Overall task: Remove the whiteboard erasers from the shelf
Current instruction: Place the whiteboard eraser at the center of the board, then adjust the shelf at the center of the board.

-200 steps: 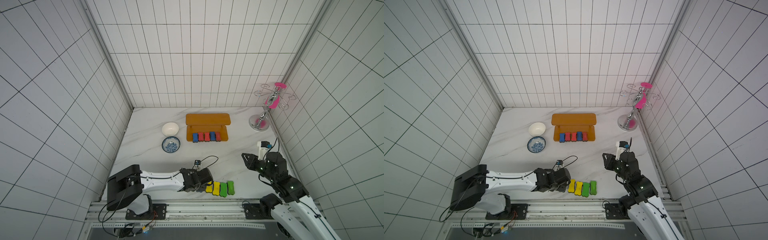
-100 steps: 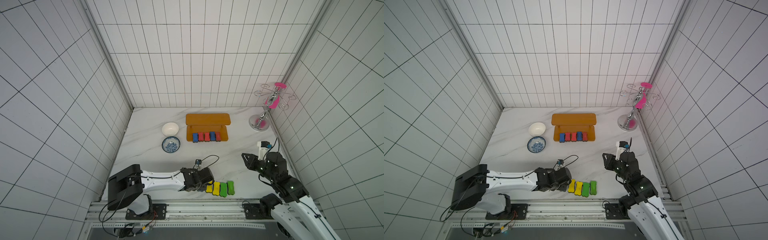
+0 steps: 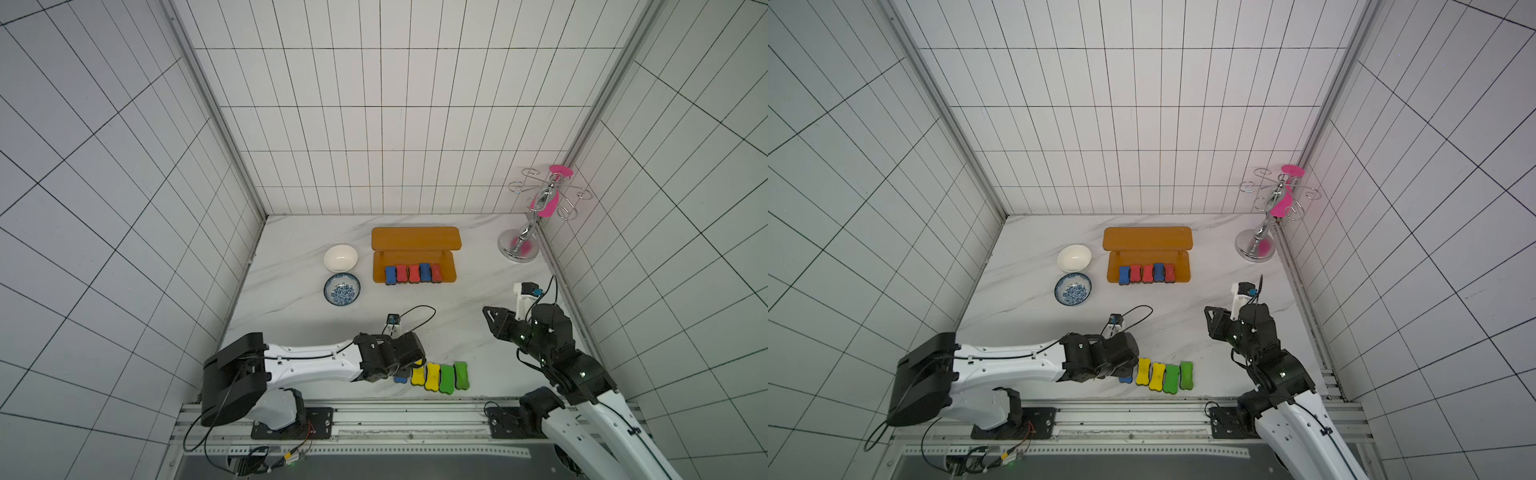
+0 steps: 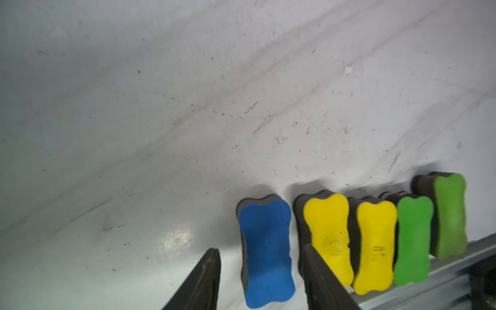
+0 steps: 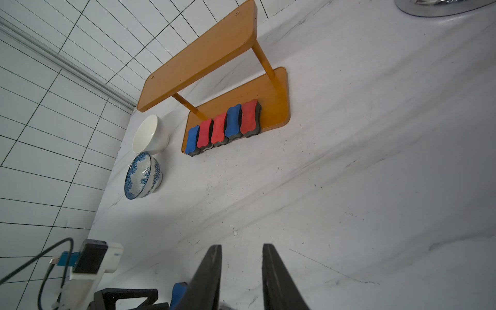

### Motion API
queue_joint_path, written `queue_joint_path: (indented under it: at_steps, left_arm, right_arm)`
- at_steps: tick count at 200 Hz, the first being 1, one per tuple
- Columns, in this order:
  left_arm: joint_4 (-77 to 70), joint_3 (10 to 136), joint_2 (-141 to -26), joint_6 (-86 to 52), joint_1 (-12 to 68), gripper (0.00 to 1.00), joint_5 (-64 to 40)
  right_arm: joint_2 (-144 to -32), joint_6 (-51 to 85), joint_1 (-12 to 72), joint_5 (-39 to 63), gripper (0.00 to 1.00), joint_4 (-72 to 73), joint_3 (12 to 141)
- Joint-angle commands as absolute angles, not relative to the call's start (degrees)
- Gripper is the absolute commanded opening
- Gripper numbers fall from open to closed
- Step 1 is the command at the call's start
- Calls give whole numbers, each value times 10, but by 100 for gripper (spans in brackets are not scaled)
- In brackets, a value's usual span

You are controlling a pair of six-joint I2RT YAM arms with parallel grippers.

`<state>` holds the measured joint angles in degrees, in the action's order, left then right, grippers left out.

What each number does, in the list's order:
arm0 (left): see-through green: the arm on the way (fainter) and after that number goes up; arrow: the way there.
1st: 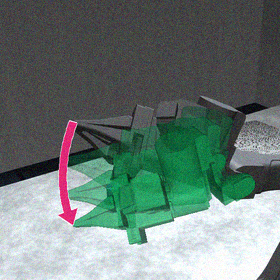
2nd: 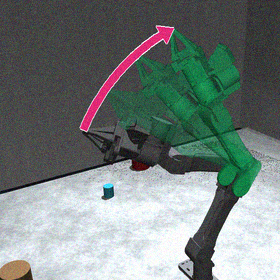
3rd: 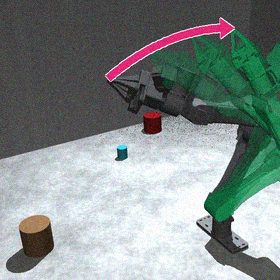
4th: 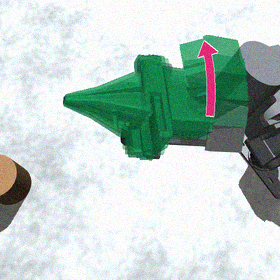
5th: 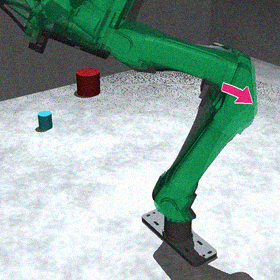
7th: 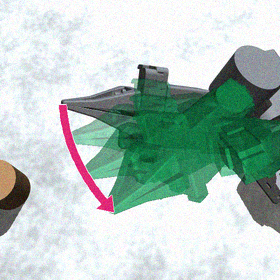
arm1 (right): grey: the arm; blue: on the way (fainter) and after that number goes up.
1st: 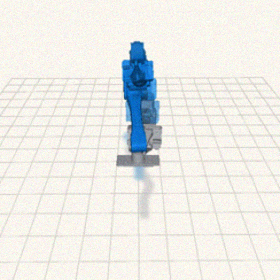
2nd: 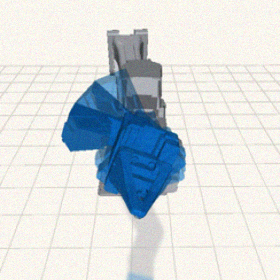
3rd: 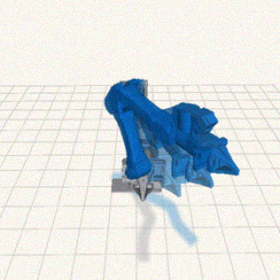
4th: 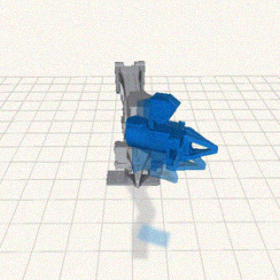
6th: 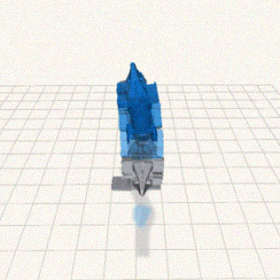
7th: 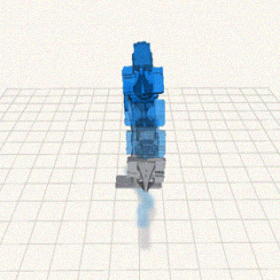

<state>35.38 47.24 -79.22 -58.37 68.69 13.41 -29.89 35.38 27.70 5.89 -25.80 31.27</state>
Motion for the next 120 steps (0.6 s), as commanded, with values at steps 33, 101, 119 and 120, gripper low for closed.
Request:
queue_joint_path:
  at_steps: [33,101,119,120]
  left_arm:
    - [322,574,-723,-425,482,56,73]
    - [274,798,-905,-349,206,68,-122]
    - [257,834,-959,-353,178,68,-158]
    - [257,836,-963,-353,177,68,-159]
  right_arm:
    - [-460,309,272,45,31,-156,372]
    - [-739,321,177,152,37,-3,534]
    - [-802,333,141,197,39,52,559]
    - [-805,334,139,198,39,53,561]
